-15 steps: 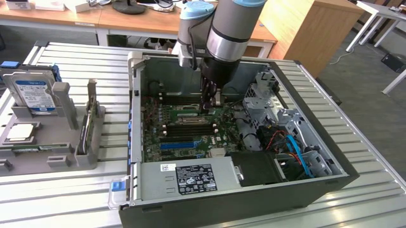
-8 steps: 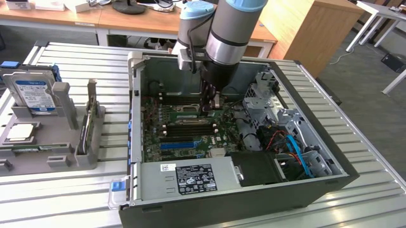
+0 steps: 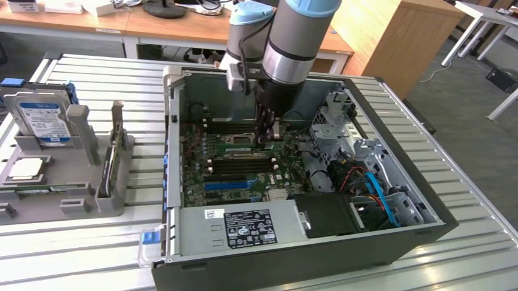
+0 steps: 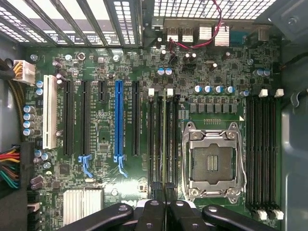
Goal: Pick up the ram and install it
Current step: 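Insert the ram into the slot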
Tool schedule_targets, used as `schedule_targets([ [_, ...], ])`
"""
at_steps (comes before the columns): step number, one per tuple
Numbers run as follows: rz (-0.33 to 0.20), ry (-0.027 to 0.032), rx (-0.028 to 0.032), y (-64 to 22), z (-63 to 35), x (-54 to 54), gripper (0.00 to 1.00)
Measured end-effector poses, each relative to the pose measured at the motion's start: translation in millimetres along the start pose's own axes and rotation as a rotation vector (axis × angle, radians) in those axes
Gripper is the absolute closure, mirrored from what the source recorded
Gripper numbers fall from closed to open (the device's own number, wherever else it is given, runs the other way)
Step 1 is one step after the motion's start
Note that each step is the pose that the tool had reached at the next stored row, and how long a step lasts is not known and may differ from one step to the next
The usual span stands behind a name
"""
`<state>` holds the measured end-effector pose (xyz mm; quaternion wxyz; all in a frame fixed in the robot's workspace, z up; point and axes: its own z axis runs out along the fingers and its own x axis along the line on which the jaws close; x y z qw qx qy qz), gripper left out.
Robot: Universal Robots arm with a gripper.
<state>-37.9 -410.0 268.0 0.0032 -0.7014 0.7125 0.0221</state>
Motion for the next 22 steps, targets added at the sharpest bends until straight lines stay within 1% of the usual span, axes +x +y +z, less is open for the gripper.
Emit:
schedule_targets([
  [5,0.001,0.0002,0.0000,-0.1,3.5,0.1,0.88],
  [22,0.008,0.0000,0.0002,-0.2,4.7,0.2,0.88],
])
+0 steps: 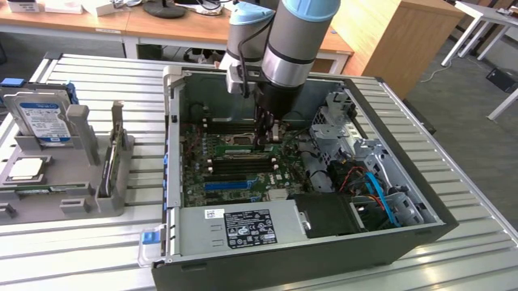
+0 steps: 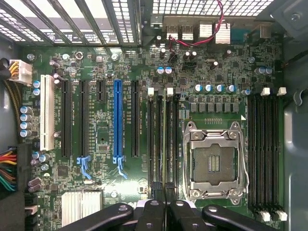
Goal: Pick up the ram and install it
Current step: 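Insert the ram into the slot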
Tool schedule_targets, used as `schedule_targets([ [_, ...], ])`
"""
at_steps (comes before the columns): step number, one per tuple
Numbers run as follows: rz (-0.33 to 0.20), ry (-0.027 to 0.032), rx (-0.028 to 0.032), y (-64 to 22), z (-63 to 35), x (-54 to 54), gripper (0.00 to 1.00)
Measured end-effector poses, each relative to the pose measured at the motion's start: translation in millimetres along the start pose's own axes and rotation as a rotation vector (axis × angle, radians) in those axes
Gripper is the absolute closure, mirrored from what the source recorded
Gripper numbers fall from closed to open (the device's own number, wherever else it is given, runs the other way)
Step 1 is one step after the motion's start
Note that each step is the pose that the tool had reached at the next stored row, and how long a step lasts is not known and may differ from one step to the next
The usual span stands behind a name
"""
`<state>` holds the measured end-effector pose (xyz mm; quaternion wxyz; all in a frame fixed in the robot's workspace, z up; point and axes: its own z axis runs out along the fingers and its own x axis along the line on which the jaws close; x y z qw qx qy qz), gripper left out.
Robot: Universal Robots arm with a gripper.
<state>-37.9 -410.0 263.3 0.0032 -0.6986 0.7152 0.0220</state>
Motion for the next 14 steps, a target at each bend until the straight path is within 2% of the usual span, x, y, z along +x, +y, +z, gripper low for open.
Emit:
schedule_targets([
  [14,0.000,-0.0003,0.0002,-0.2,5.1,0.1,0.88],
])
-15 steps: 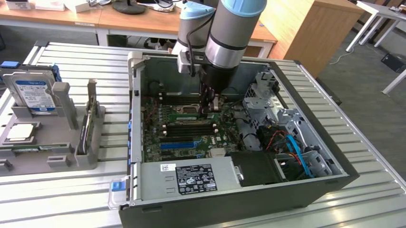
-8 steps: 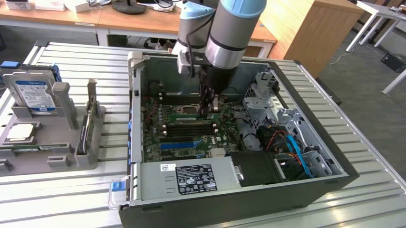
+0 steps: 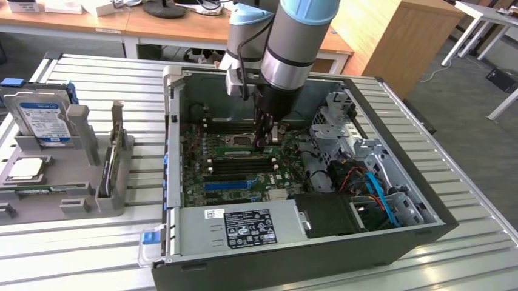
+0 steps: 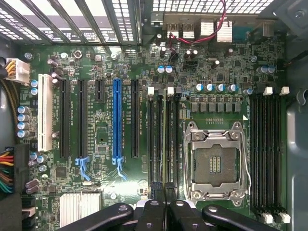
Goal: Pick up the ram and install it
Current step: 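Insert the ram into the slot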
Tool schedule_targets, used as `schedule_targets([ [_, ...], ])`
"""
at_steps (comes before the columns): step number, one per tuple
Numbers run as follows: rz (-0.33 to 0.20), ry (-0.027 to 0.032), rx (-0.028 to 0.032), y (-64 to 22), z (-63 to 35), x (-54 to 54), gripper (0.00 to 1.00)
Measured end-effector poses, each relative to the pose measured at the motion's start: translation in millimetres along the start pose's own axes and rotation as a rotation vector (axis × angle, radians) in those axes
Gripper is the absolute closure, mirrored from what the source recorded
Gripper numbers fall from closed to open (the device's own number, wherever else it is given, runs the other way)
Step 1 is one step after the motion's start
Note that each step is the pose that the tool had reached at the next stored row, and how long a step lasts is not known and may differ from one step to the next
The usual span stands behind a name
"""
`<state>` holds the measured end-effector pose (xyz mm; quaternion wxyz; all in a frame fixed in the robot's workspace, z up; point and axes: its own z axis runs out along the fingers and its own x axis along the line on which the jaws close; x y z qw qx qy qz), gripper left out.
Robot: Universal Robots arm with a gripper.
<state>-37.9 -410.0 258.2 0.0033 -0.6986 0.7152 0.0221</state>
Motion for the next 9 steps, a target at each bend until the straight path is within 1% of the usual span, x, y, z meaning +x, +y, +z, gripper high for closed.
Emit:
schedule_targets([
  [9,0.000,0.0003,-0.0001,0.0,1.4,0.1,0.88],
])
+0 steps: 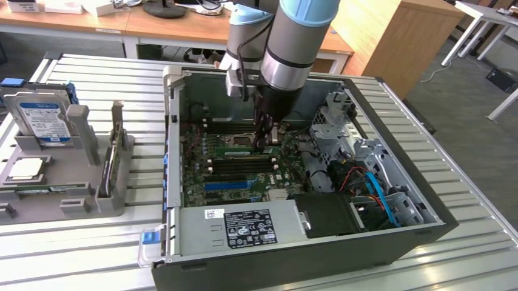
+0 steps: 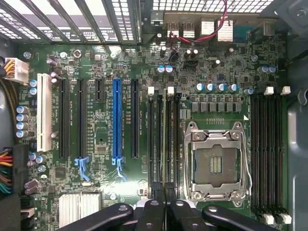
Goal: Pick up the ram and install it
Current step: 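Insert the ram into the slot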
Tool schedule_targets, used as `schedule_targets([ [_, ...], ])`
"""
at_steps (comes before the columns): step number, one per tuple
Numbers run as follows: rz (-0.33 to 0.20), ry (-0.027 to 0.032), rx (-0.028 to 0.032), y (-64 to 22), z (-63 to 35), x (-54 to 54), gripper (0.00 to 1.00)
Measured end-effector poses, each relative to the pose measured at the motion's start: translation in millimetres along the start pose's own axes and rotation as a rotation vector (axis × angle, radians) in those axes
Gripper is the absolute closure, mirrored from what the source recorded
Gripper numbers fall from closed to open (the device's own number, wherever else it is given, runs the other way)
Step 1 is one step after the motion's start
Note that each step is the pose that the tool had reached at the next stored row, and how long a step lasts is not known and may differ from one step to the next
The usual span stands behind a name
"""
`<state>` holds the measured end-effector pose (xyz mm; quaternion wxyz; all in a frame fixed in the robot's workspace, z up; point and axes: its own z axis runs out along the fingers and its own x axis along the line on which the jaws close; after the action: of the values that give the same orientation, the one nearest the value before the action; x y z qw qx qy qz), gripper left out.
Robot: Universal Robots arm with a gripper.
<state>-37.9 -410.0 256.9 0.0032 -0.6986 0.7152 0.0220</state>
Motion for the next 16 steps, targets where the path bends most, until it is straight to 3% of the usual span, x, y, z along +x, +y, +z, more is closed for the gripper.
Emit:
schedule_targets([
  [16,0.000,-0.0003,0.0001,-0.2,6.9,0.2,0.88],
])
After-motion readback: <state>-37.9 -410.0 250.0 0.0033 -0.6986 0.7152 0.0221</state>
